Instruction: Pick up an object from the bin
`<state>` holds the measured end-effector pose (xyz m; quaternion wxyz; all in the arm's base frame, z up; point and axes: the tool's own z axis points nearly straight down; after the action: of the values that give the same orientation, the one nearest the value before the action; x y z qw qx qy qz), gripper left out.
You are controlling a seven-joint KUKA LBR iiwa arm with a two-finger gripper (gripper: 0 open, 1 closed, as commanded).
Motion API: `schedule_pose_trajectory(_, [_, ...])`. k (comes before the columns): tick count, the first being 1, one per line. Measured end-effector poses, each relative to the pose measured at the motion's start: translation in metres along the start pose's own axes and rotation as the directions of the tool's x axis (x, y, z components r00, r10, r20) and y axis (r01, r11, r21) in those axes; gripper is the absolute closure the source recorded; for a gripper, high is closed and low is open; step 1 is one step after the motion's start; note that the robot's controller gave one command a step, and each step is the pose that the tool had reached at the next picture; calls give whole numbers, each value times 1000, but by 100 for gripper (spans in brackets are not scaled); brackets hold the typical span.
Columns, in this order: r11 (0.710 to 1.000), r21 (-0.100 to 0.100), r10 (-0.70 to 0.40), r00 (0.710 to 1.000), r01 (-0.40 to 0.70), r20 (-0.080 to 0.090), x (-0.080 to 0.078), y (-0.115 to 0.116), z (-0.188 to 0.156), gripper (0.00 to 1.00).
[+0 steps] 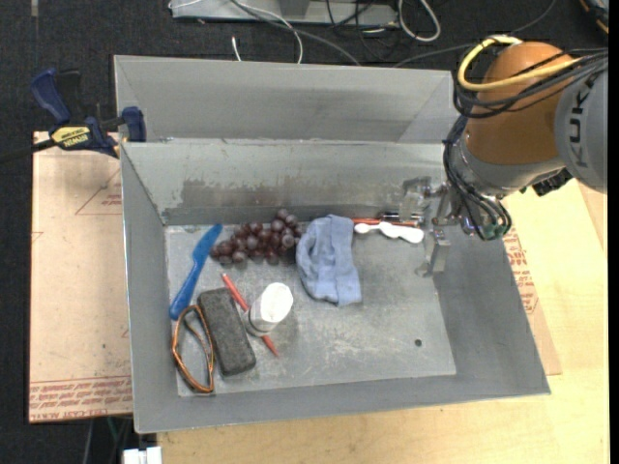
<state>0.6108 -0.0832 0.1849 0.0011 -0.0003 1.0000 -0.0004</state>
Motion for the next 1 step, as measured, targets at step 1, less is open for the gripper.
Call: schedule_pose_trajectory(1, [1000,0,0,1000,0,0,0,0,0,0])
